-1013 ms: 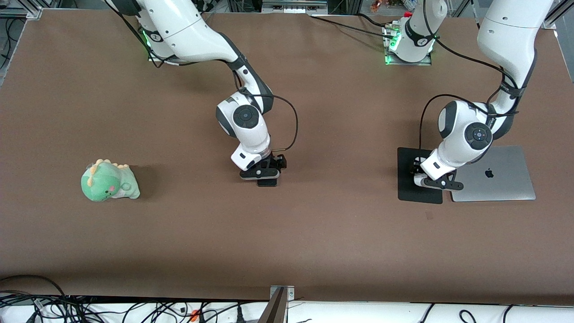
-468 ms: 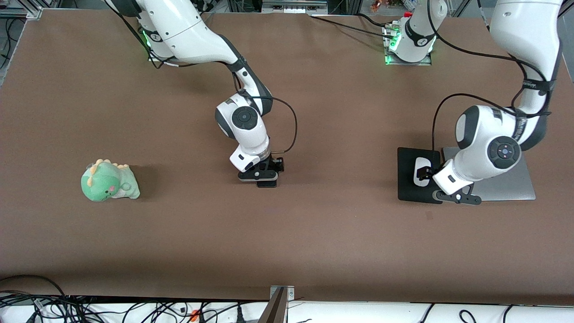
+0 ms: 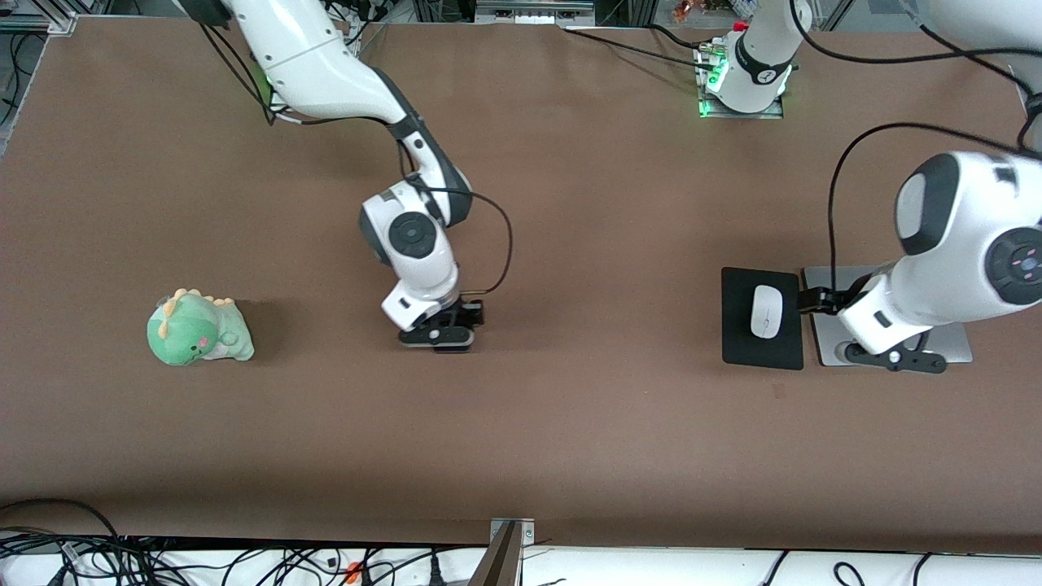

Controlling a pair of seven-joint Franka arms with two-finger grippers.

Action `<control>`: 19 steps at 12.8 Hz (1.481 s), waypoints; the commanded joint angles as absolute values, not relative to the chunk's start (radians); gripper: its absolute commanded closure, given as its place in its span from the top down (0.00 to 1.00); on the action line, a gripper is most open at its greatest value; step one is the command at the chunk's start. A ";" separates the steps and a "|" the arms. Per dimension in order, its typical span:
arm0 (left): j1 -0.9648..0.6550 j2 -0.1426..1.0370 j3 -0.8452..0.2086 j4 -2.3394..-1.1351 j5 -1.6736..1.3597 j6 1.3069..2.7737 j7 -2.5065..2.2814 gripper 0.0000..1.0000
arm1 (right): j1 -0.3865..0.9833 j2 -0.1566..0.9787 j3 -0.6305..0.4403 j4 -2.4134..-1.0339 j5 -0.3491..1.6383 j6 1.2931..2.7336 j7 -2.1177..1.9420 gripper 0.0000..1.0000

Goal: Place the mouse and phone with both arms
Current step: 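Release the mouse on the pad while the right gripper lifts the phone, then raise the left gripper while the right gripper carries the phone toward the plush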

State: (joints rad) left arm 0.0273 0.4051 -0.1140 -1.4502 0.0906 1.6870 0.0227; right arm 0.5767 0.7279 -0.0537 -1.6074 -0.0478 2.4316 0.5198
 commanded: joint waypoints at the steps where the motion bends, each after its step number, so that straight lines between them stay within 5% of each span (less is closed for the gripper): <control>1: 0.023 0.393 -0.143 -1.323 0.075 1.568 0.029 1.00 | 0.451 0.596 -0.038 -1.704 -0.057 2.341 0.323 0.50; 7: 0.032 0.354 -0.137 -1.166 0.072 1.402 0.032 1.00 | 0.233 0.520 -0.037 -1.876 -0.055 2.358 0.040 0.50; 9: 0.018 0.277 -0.126 -1.250 0.074 1.439 0.021 1.00 | 0.213 0.525 -0.037 -1.904 -0.055 2.393 0.035 0.50; 12: 0.011 0.086 -0.110 -1.529 0.075 1.600 0.002 1.00 | 0.199 0.557 -0.037 -1.954 -0.032 2.502 0.035 0.51; 14: 0.017 0.033 -0.089 -1.595 0.054 1.601 0.012 1.00 | 0.199 0.568 -0.037 -1.970 -0.017 2.540 0.034 0.70; 15: 0.018 0.008 -0.077 -1.627 0.039 1.605 0.014 1.00 | 0.201 0.568 -0.037 -1.970 -0.015 2.540 0.034 0.92; 16: 0.009 -0.026 -0.057 -1.667 0.038 1.606 0.017 1.00 | 0.201 0.561 -0.037 -1.965 -0.015 2.536 0.034 1.00; 19: 0.006 -0.040 -0.040 -1.692 0.037 1.615 0.018 1.00 | 0.201 0.497 -0.035 -1.942 -0.015 2.446 0.043 1.00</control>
State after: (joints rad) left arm 0.0191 -0.0017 -0.0612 -1.6386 0.0572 1.5864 0.0108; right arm 0.2153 0.5588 -0.0514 -1.9469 -0.0336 2.5157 0.0442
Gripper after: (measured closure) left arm 0.000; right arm 0.000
